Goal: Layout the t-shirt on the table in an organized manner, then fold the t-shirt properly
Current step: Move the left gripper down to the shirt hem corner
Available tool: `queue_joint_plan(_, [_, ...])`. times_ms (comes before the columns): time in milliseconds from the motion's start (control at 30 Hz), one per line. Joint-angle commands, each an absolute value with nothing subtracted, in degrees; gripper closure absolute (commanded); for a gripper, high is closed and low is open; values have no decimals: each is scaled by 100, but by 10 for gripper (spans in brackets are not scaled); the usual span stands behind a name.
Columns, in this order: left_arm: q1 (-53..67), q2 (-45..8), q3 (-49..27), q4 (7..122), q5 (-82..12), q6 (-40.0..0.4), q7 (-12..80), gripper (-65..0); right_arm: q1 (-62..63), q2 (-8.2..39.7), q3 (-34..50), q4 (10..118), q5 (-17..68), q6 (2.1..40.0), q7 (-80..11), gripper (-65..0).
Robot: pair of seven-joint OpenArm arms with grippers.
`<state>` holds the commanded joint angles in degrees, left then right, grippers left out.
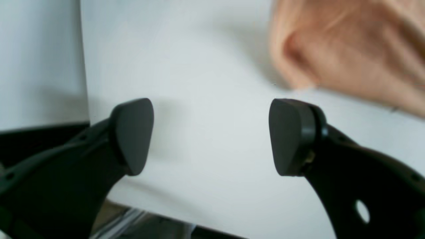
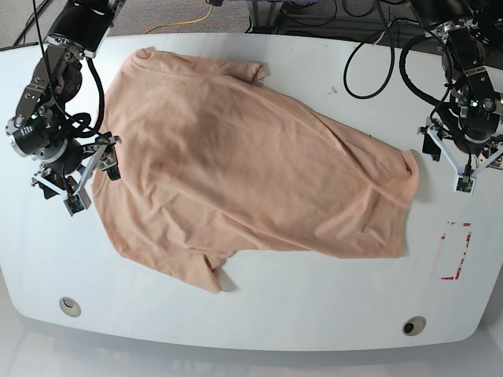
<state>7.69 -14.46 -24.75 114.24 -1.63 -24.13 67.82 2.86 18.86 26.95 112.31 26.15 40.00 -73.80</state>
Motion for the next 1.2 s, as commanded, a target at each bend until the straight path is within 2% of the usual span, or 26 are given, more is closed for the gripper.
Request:
queue_joint_plan(367, [1182,-1437,-2396,11415,-180,-2422,6747,-515,136,1815,2686,11231,2624,4000,-7371,-490])
queue_joint_plan(567, [488,-1420,-1903,11380,-180,-2422,6501,-515,163,1710,2677,11231,2615,4000,-7371,-490])
queue_joint_plan(700, [-207,-1200,-1622,11231,-163,-2422,6343,-515,171,1657,2677,11231,2598,4000,-7371,-490])
queue_joint_plan(933, [-1235,-971,-1262,10053,-145,-2387,6281,-515,154,1622,2677,11231,2615,4000,-7371,-490])
queue_joint_plan(1200, [-1736,-866,-1235,8268,-145,-2387,5332,-515,136,1622,2677,11231,2615,4000,-7371,-490])
